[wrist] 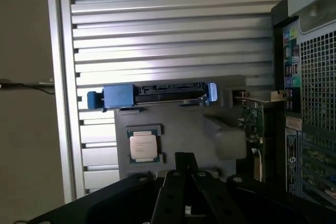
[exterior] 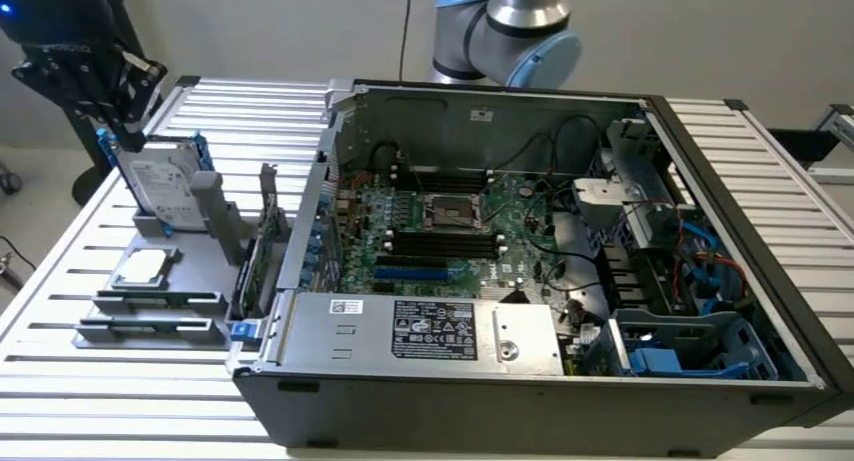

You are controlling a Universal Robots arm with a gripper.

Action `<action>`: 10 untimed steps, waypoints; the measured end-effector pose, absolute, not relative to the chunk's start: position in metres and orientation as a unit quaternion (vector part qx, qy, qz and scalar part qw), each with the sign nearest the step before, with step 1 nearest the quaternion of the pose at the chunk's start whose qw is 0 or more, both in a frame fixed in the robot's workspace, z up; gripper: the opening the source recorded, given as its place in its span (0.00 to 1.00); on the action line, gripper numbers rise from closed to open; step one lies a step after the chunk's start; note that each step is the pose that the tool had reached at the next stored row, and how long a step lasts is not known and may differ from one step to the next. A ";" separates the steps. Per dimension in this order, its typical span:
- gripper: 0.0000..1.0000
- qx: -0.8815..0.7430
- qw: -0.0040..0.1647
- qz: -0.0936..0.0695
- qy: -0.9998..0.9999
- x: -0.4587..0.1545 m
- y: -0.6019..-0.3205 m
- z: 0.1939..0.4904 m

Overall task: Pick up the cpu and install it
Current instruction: 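Reach for the cpu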

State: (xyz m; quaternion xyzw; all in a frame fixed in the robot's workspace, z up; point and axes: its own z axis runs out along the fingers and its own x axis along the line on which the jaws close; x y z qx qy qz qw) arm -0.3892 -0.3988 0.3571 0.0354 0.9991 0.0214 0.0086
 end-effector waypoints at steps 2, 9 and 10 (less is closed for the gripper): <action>0.11 0.035 0.007 0.020 0.999 -0.398 -0.399 0.356; 0.11 0.035 -0.010 0.010 0.999 -0.418 -0.399 0.355; 0.11 0.035 -0.014 0.008 0.999 -0.420 -0.398 0.355</action>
